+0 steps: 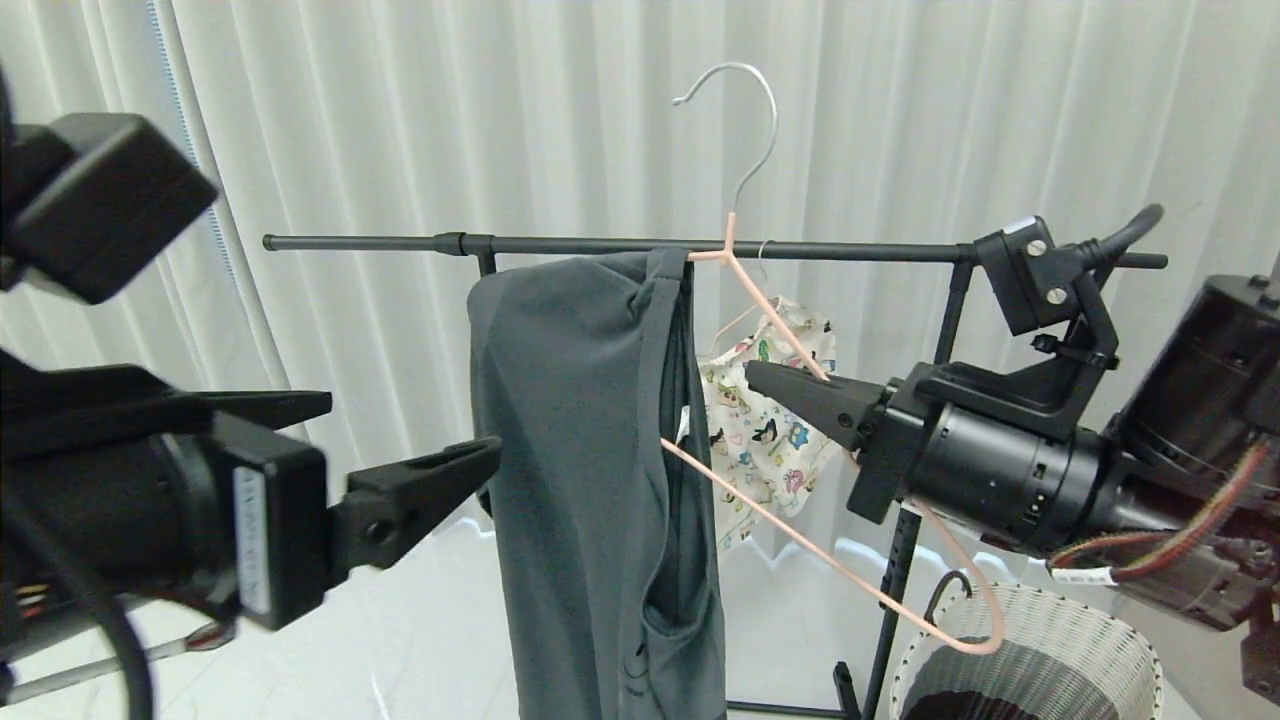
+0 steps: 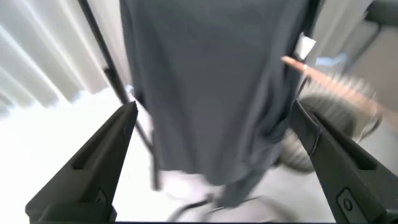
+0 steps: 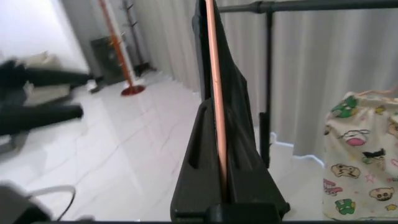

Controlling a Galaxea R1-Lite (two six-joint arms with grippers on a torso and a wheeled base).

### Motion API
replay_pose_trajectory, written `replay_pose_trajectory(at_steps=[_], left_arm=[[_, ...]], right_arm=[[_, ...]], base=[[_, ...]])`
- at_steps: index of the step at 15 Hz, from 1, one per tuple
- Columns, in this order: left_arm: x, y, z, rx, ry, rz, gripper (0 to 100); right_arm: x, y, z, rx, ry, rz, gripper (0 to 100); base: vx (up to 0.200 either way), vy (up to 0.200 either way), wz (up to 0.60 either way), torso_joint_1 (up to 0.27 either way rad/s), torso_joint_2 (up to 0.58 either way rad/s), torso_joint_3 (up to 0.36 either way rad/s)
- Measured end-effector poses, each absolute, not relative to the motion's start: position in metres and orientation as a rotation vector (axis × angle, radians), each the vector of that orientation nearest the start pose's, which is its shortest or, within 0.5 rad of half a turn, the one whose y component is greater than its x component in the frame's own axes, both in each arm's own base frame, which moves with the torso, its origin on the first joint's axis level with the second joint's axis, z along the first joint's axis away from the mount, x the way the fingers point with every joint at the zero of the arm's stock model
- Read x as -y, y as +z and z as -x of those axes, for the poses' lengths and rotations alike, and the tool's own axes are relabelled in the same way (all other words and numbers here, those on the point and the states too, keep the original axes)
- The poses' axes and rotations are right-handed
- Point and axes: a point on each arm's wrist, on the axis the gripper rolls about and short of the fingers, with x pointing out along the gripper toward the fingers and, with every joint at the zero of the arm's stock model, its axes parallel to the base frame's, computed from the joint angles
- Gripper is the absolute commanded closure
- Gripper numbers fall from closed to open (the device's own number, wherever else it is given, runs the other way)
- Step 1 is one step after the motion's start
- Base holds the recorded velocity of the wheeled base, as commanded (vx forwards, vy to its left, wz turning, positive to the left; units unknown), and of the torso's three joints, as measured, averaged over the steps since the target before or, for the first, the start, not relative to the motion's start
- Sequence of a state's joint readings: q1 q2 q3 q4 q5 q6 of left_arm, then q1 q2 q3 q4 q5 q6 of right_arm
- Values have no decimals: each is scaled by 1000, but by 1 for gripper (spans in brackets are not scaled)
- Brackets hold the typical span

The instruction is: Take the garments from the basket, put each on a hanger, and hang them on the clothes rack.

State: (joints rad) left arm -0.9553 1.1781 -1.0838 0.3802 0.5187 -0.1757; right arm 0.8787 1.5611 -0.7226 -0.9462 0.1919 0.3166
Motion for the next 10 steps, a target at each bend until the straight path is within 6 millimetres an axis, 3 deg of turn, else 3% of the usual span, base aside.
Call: replay_pose_trajectory(at_steps=[4,10], left_arm=[[77,290,-82,-323,-536,-264,0],[58,265,-60,-333,-786,-281,0]], right_arm=[[-195,219,-155,-104,1160,-280,100],[-176,195,-134,-173,1377,-180,100]], base=[[0,0,0,0,0,0],[0,0,0,0,0,0]])
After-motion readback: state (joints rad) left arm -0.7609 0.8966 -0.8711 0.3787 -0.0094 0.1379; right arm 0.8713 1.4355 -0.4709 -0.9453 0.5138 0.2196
